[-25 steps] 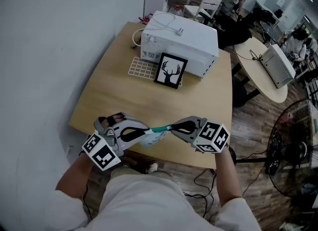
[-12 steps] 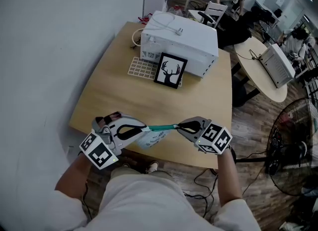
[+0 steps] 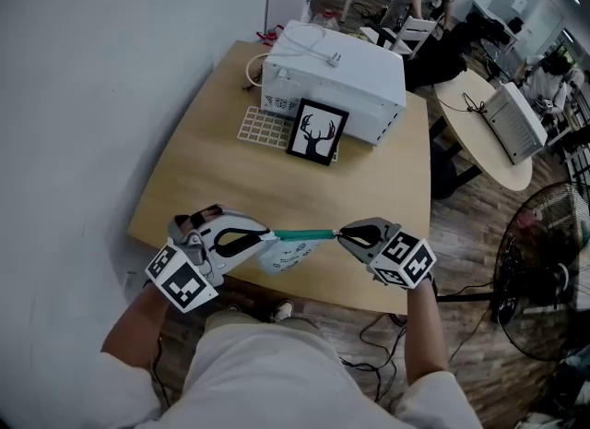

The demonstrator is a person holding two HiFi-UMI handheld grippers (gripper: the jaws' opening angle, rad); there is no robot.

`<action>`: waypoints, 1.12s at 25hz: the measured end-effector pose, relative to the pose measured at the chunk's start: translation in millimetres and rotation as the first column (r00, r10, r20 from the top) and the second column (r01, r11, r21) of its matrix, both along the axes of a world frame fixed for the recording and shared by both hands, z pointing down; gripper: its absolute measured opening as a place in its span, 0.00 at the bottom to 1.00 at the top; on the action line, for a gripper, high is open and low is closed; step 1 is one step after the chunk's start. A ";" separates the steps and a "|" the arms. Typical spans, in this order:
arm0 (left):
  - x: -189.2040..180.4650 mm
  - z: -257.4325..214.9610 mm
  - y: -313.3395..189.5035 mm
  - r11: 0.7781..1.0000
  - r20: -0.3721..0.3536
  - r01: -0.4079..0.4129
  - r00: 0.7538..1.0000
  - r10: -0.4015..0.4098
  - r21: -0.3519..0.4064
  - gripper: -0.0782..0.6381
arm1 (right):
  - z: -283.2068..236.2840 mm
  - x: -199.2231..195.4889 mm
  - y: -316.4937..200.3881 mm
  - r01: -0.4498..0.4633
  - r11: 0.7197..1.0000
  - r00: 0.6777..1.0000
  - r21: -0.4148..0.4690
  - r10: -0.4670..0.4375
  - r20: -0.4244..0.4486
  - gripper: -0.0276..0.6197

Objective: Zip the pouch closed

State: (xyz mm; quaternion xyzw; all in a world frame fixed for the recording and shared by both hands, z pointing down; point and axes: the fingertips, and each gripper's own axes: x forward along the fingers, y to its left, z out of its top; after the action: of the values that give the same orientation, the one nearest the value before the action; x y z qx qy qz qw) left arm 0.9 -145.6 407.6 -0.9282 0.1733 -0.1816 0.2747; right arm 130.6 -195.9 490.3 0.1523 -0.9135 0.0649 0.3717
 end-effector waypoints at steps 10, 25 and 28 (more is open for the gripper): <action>-4.2 11.2 -2.6 1.000 0.017 0.012 1.000 -0.011 -0.017 0.15 | 11.7 -1.7 0.4 -0.023 1.000 1.000 -0.009 0.023 -0.017 0.11; -36.9 -5.4 -31.6 0.993 -0.114 0.104 0.987 -0.111 -0.061 0.15 | 16.2 13.0 -12.3 -0.098 0.995 0.993 0.022 0.099 -0.061 0.04; -43.6 -5.9 -36.6 0.988 -0.129 0.140 0.981 -0.147 -0.060 0.15 | 18.5 7.7 -13.3 -0.109 0.994 0.993 0.015 0.110 -0.033 0.04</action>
State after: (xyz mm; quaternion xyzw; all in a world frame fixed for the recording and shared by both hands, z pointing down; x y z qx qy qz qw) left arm -42.6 -182.3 401.8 -0.9299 0.2530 -0.1431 0.2253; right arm 138.3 -209.3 508.9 0.2057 -0.8976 0.0768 0.3822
